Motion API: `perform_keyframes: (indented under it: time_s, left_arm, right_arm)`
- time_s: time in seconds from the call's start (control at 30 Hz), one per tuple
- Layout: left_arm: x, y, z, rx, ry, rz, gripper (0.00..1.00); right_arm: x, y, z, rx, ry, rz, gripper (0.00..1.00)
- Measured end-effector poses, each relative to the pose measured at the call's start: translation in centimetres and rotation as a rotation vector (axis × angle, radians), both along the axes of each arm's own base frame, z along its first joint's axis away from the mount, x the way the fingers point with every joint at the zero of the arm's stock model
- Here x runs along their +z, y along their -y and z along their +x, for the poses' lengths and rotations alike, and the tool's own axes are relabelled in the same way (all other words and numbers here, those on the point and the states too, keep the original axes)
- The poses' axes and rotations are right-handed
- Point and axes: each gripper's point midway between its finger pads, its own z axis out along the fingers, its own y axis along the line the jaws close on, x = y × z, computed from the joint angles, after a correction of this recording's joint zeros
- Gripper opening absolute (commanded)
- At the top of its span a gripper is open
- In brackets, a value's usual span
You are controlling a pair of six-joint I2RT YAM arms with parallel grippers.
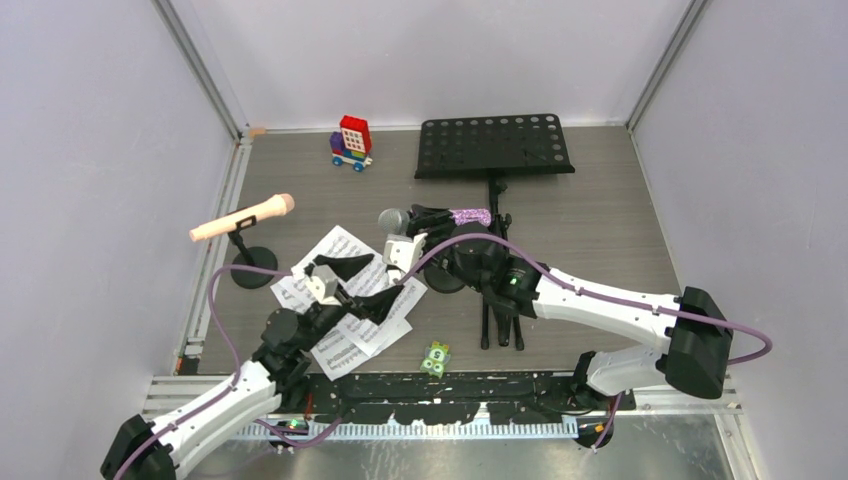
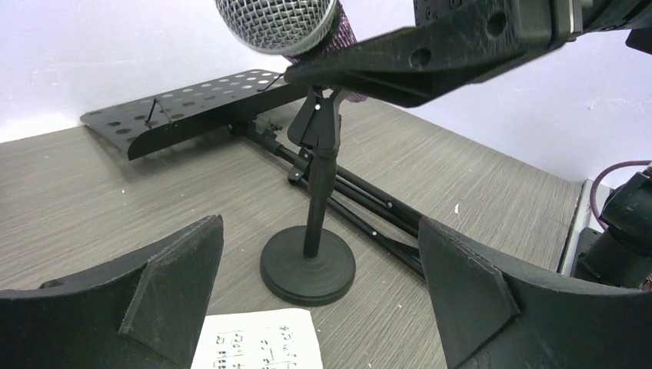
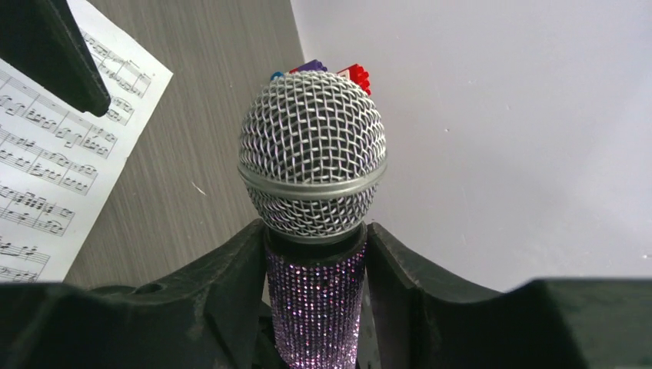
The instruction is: Pack up the instrument practice props
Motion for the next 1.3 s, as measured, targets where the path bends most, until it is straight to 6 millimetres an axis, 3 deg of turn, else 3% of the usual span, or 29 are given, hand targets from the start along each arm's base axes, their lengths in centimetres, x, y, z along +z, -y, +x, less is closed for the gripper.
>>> perform_keyframes:
  time_s: [0.1,0.3,0.53,0.77,0.87,1.07,1.3]
  left_arm:
    - [0.0,0.1,0.0,-0.005,0.004,0.003,1.0]
    - [-0.8,1.2,-0.1,-0.052,0.001,0.043,1.0]
    - [-0.1,3.0,0.3,-0.114,0.028,0.06,1.0]
    - [-1.0,5.4,0.8,-0.198,0.052,0.073,1.0]
    - [0.1,6.4,1.1,-0.226,0.081,0.059,1.0]
    - [3.0,6.4,1.2,-0.218,0.169,0.012,1.0]
    - [3.3,7.5,1.5,-0.249,0.167,0.01,1.0]
  right_arm:
    - [0.3,0.0,0.1,-0.006,0.004,0.013,0.32]
    - [0.4,0.3,0.1,-0.018,0.007,0.017,0.1]
    - [0.8,1.2,-0.5,-0.014,0.004,0.016,0.05]
    - [1.6,2.7,-1.4,-0.008,-0.005,0.016,0.01]
    - [1.9,3.2,-1.9,0.002,-0.013,0.015,0.01]
    - [2.2,4.1,-3.0,0.031,-0.037,0.012,0.01]
    - [2.2,4.7,-3.6,0.024,-0.085,0.04,0.01]
